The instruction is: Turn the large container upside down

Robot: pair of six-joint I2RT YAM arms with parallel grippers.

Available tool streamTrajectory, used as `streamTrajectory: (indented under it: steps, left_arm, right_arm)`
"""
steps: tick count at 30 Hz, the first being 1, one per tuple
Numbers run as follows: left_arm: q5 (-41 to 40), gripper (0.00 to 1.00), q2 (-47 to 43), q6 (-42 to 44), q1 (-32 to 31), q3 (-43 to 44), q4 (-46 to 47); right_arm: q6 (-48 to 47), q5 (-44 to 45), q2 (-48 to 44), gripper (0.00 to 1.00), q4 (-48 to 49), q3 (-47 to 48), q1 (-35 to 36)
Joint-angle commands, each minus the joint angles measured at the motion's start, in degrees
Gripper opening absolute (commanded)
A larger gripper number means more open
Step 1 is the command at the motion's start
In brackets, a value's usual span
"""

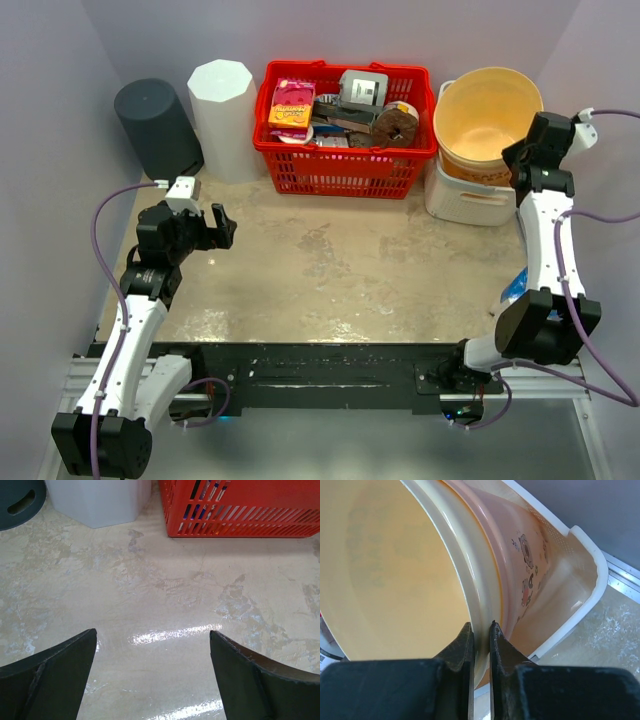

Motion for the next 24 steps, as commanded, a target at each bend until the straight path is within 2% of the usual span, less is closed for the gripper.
streamTrajectory:
  steps: [1,12,24]
  left_arm:
    - [0.02,0.98,-0.13,1.12,0.32,-0.12,0.58]
    - [-0.06,0.98,0.04,1.21,0.32,-0.12,0.5]
    - [-0.15,0.98,0.39,1.21,0.33,-0.12,0.41]
  right_arm:
    - [2.92,-8.41,-5.26,0.0,8.18,2.39,1.77]
    - [7.75,-7.97,-8.33,0.0,10.82,0.28,1.68]
    - [14.35,1.87,-10.8,0.0,7.83,2.04,1.51]
